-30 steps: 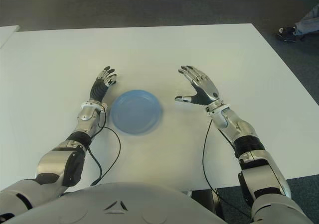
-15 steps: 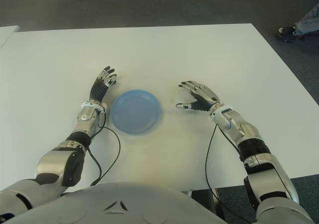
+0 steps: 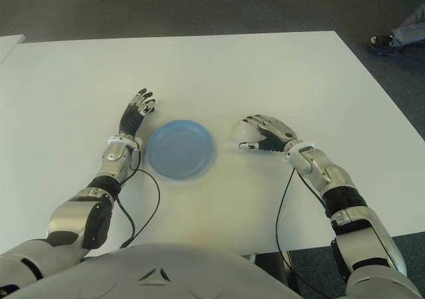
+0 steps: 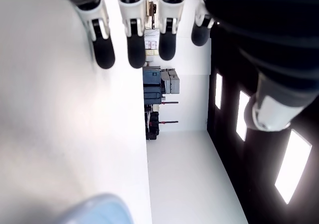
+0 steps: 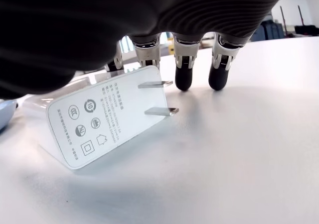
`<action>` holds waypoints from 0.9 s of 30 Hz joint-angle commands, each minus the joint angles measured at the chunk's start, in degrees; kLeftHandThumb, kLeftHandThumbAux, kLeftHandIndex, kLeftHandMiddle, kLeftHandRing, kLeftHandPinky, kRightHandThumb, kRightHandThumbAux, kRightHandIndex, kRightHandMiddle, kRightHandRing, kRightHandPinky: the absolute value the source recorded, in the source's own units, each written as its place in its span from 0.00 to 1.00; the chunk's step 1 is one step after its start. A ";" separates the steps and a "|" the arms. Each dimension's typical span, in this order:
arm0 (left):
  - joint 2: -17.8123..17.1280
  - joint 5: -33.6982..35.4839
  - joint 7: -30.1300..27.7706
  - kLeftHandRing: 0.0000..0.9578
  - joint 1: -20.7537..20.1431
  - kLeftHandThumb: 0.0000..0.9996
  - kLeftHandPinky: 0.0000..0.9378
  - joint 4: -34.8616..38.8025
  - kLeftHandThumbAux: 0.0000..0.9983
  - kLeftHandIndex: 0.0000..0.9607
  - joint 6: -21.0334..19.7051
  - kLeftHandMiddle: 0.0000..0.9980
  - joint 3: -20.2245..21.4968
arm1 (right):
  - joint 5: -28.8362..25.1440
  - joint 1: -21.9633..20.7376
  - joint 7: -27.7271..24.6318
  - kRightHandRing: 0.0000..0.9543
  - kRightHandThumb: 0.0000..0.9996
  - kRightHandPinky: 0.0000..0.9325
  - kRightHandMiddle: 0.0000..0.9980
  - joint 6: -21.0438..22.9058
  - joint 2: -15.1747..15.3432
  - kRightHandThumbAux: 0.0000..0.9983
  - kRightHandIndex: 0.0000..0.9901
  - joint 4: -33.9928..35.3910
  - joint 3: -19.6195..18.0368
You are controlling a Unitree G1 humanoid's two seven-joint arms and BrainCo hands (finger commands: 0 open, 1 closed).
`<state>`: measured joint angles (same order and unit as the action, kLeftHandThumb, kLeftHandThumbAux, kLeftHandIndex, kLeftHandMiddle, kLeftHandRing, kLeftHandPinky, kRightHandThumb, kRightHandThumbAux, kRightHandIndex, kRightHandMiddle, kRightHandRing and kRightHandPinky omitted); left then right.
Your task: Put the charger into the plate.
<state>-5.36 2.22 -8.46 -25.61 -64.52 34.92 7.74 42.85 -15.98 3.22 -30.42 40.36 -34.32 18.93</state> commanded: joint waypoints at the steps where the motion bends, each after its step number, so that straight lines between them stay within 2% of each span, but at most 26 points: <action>1: -0.03 -0.50 -0.63 0.17 2.53 0.00 0.20 -1.43 0.53 0.00 -2.92 0.12 -0.56 | 0.29 1.19 -1.18 0.00 0.29 0.00 0.00 0.75 0.75 0.09 0.00 0.12 0.94; 14: -0.03 -0.09 -0.87 0.16 2.81 0.00 0.21 -0.93 0.53 0.00 -3.26 0.12 -0.27 | 0.05 1.28 -1.84 0.00 0.29 0.00 0.00 0.95 0.93 0.10 0.00 0.83 1.05; 27: -0.35 -0.39 -1.05 0.18 3.16 0.00 0.22 -0.92 0.52 0.03 -2.32 0.14 -0.40 | 0.40 0.82 0.30 0.00 0.30 0.00 0.00 1.16 0.35 0.11 0.00 -0.20 1.22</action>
<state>-5.55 2.27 -8.90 -25.14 -63.79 34.75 7.76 42.88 -15.77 3.20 -29.74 41.09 -33.70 19.45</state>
